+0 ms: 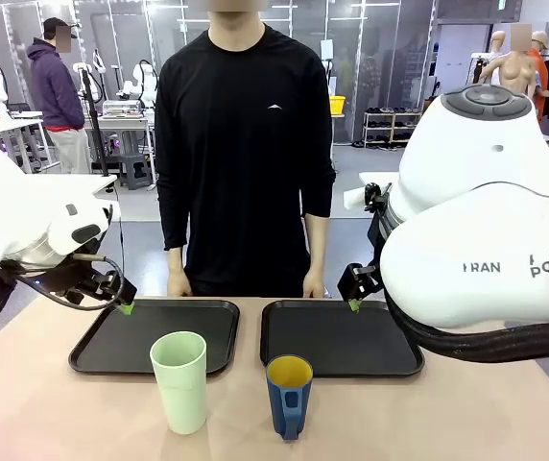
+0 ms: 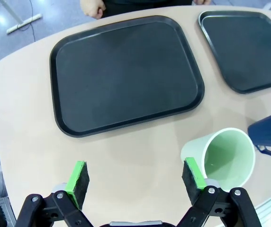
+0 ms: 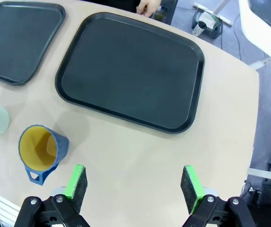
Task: Sort and store the cups by type.
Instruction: Pick up the Reusable plastic cup.
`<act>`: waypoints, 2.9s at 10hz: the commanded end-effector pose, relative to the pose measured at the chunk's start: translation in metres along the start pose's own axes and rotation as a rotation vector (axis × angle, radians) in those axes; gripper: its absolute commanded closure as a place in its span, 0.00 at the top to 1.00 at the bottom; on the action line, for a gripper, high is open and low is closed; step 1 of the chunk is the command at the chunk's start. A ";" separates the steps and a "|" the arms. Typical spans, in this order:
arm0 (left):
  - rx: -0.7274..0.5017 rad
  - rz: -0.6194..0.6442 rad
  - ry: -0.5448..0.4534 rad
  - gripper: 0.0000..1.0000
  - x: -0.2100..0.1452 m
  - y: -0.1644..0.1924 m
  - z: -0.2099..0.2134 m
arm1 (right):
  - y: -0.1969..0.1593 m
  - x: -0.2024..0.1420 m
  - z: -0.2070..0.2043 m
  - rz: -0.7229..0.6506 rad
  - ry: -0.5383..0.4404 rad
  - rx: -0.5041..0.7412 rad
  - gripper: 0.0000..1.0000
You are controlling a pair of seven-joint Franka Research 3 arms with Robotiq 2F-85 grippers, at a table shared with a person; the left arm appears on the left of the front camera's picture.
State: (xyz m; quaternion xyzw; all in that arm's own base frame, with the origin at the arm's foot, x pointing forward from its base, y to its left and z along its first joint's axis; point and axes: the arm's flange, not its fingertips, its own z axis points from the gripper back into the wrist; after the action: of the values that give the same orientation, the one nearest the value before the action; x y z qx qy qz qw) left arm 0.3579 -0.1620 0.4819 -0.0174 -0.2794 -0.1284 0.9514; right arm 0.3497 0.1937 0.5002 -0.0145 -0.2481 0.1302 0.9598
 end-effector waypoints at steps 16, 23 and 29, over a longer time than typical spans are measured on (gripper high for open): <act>-0.062 -0.073 0.077 1.00 0.042 0.178 -0.114 | -0.137 0.064 -0.096 -0.020 0.149 0.095 1.00; -0.039 -0.027 0.102 1.00 0.060 0.179 -0.120 | -0.150 0.077 -0.117 0.005 0.180 0.076 1.00; -0.029 -0.047 0.092 1.00 0.053 0.175 -0.121 | -0.150 0.077 -0.117 0.005 0.180 0.076 1.00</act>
State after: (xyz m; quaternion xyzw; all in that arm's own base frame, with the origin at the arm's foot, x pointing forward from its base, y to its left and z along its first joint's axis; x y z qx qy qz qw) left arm 0.5090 -0.0201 0.4154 -0.0170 -0.2334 -0.1573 0.9594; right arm 0.5086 0.0733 0.4478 0.0082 -0.1504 0.1408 0.9785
